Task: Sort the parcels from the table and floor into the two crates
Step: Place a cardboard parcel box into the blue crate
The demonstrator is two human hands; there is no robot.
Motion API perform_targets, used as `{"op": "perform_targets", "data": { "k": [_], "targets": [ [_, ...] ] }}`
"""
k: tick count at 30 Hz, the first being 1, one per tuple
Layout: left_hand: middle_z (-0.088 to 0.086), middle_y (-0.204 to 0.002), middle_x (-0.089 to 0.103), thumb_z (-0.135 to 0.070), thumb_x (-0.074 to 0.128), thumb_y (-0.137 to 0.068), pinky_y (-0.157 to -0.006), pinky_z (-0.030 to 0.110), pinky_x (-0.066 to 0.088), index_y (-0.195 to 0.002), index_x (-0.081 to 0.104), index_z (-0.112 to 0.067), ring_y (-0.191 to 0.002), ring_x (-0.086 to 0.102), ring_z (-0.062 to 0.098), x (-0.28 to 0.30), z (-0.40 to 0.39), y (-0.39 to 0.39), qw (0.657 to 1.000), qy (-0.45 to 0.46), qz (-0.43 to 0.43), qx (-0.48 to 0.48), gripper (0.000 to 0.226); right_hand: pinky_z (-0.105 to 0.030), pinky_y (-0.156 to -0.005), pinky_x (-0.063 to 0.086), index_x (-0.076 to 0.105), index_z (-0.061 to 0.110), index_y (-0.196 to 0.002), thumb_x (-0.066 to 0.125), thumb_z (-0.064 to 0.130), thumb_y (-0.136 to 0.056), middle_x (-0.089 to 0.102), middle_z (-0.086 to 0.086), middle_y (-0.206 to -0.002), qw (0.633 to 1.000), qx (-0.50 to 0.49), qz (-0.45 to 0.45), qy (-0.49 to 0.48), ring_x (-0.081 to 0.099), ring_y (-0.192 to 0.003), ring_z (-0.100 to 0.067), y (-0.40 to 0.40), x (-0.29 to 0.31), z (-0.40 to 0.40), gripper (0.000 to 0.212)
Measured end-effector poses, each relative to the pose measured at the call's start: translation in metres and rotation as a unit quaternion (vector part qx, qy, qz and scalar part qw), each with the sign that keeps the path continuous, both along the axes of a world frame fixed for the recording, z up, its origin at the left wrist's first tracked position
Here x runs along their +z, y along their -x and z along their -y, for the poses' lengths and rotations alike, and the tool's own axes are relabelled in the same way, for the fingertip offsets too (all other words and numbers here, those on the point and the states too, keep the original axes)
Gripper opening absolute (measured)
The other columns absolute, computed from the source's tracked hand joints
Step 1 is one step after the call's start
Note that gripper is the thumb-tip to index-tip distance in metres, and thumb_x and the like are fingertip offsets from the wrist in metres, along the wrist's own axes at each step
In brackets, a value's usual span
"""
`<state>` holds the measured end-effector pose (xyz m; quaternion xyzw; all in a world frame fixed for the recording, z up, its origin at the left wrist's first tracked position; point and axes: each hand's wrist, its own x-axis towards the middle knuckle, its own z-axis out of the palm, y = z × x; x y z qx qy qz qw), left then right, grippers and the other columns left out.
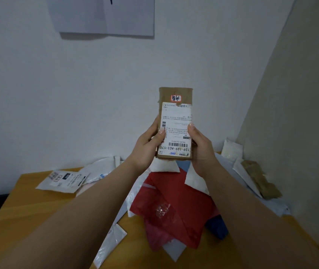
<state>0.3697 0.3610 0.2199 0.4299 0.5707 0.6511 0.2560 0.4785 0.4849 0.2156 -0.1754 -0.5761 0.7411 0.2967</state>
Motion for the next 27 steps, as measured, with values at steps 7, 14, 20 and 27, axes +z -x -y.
{"op": "perform_targets", "data": {
  "k": [7,14,20,27],
  "targets": [
    [-0.011,-0.131,0.061,-0.023,0.037,-0.104,-0.079,0.018,0.054,-0.145,0.037,-0.035,-0.114,0.061,0.004,0.002,-0.002,-0.030,0.999,0.003,0.005,0.047,0.043,-0.054,-0.095,0.050,0.061,0.020,-0.129,0.066,0.054,-0.079,0.068,-0.009,-0.121,1.000,0.018,0.003,0.007,0.065,-0.111,-0.030,-0.015,-0.007,-0.012,0.061],
    [-0.003,-0.133,0.061,-0.018,0.039,-0.103,-0.086,0.022,0.053,-0.147,0.037,-0.029,-0.116,0.061,0.010,-0.003,-0.003,-0.060,0.997,0.033,0.006,0.066,0.045,-0.048,-0.089,0.056,0.059,0.023,-0.128,0.068,0.054,-0.078,0.070,-0.004,-0.117,0.998,0.036,0.045,0.011,0.066,-0.110,-0.027,-0.040,-0.028,-0.030,0.059],
    [-0.001,-0.135,0.057,-0.032,0.053,-0.098,-0.100,0.029,0.044,-0.144,0.042,-0.034,-0.119,0.056,0.018,-0.003,0.036,-0.046,0.953,0.266,-0.124,0.075,0.047,-0.035,-0.096,0.040,0.032,0.020,-0.147,0.064,0.067,-0.074,0.044,-0.004,-0.146,0.992,-0.040,0.116,0.011,0.047,-0.126,-0.018,-0.043,-0.030,-0.037,0.093],
    [-0.009,-0.118,0.060,-0.033,0.055,-0.097,-0.078,0.012,0.041,-0.138,0.049,-0.039,-0.095,0.057,-0.002,0.020,0.065,-0.050,0.890,0.391,-0.230,0.049,0.042,-0.039,-0.095,0.052,0.060,0.028,-0.123,0.071,0.070,-0.054,0.068,-0.004,-0.120,0.956,0.202,0.203,-0.061,0.066,-0.105,-0.016,-0.034,-0.035,-0.021,0.082]
  ]
}}
